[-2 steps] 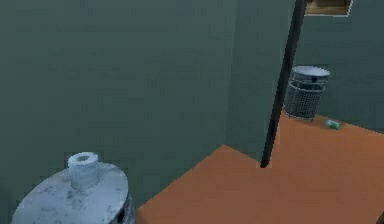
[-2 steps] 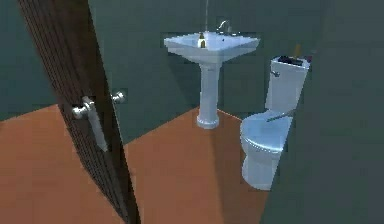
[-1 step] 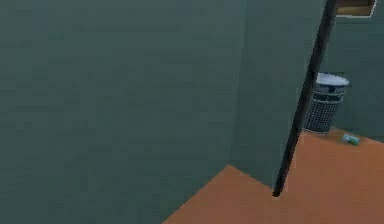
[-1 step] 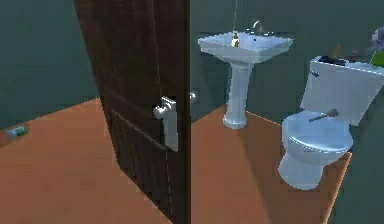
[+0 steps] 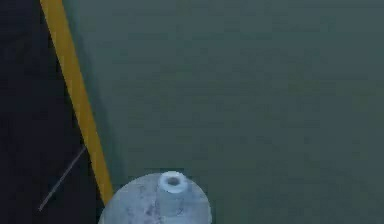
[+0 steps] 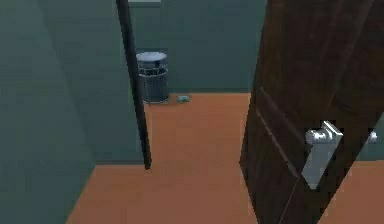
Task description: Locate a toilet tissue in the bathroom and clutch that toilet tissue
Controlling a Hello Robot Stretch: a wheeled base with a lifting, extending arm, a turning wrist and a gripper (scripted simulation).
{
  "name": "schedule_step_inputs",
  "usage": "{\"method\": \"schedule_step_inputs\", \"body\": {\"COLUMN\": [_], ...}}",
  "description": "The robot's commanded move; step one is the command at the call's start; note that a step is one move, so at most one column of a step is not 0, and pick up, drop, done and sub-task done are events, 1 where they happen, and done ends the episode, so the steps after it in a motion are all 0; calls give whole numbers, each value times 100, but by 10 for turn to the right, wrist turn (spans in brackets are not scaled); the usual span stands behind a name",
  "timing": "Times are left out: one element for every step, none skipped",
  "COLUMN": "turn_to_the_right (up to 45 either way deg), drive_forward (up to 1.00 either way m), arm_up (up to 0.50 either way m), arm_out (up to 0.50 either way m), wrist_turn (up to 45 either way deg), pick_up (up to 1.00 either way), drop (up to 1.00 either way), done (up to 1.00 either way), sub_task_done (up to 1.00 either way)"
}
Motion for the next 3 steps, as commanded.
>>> {"method": "schedule_step_inputs", "body": {"turn_to_the_right": [-450, -450, 0], "drive_forward": [0, 0, 0], "arm_up": [0, 0, 50], "arm_out": [0, 0, 0], "wrist_turn": [0, 0, 0], "pick_up": [0, 0, 0], "drop": [0, 0, 0], "done": [0, 0, 0], "sub_task_done": [0, 0, 0]}}
